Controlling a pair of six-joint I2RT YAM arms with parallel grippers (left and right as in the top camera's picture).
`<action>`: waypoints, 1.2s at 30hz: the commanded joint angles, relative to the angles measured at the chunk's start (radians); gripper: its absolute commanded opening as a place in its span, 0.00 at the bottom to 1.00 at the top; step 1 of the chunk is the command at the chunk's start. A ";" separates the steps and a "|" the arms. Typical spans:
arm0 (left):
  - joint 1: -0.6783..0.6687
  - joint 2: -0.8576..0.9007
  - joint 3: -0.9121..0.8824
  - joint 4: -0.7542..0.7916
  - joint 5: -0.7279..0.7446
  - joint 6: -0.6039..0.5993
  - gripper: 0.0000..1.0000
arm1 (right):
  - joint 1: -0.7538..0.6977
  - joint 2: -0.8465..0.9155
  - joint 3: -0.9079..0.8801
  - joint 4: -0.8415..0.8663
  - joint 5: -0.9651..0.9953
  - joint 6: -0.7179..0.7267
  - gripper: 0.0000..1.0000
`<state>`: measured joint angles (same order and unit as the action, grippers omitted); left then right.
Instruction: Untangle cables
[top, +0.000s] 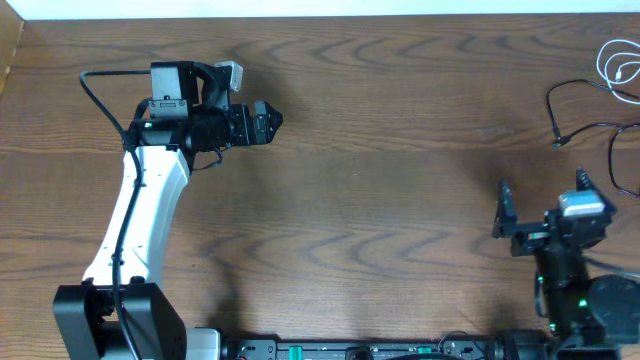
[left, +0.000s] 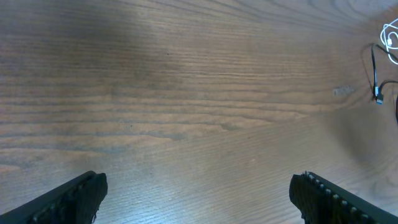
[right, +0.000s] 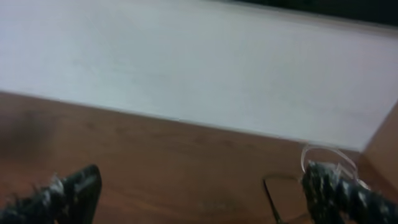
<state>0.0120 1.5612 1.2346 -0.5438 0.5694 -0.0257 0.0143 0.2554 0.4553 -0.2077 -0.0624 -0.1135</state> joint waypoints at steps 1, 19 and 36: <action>0.003 -0.019 0.006 -0.002 -0.007 0.003 0.99 | -0.007 -0.072 -0.125 0.086 0.007 -0.007 0.99; 0.003 -0.019 0.006 -0.002 -0.007 0.003 0.99 | -0.003 -0.251 -0.450 0.168 -0.020 0.020 0.99; 0.003 -0.019 0.006 -0.002 -0.007 0.003 0.99 | 0.009 -0.250 -0.450 0.139 -0.019 0.023 0.99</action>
<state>0.0120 1.5612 1.2346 -0.5434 0.5690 -0.0257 0.0170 0.0128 0.0071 -0.0650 -0.0746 -0.1055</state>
